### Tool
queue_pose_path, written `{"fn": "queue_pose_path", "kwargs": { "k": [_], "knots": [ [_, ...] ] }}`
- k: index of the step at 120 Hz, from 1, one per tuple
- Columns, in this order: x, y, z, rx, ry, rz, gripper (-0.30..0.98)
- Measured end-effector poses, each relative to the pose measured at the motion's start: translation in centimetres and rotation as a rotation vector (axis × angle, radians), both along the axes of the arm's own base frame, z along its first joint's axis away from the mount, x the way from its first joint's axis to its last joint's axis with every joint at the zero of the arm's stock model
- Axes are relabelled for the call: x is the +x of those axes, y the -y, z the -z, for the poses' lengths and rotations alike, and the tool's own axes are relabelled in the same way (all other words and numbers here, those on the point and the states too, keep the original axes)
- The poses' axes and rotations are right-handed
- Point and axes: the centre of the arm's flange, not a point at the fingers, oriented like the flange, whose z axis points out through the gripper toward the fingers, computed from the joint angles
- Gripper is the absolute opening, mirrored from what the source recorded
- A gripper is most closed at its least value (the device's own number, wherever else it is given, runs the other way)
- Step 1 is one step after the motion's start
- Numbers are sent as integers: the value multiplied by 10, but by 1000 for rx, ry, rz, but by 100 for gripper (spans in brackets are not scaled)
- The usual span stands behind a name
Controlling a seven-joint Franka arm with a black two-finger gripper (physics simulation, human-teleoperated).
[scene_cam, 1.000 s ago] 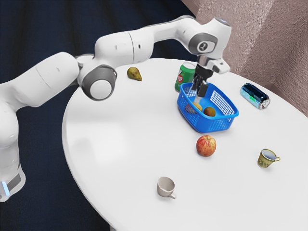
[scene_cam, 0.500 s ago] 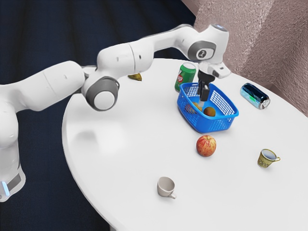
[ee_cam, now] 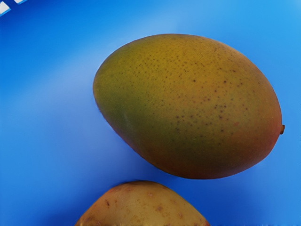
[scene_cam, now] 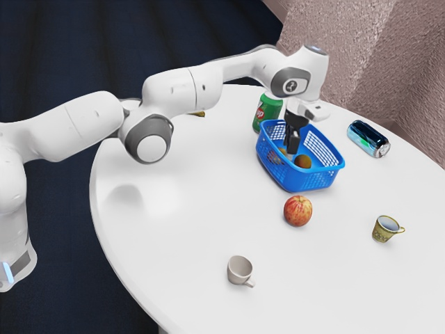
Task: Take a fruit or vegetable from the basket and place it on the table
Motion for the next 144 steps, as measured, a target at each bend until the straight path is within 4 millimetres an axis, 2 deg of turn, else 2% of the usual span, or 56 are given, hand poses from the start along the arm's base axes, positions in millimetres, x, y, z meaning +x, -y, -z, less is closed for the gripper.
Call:
{"fn": "queue_pose_path", "kwargs": {
  "k": [56, 69, 80, 105, 127, 144],
  "knots": [
    [3, -2, 29, -28, -34, 14, 69],
    [3, -1, 31, -32, -35, 16, 68],
    [3, -1, 31, -32, -35, 17, 60],
    [4, 4, 31, -31, -33, 21, 57],
    [3, -2, 24, -27, -24, 12, 27],
    [2, -6, 14, -20, -9, 7, 23]
  ]
}}
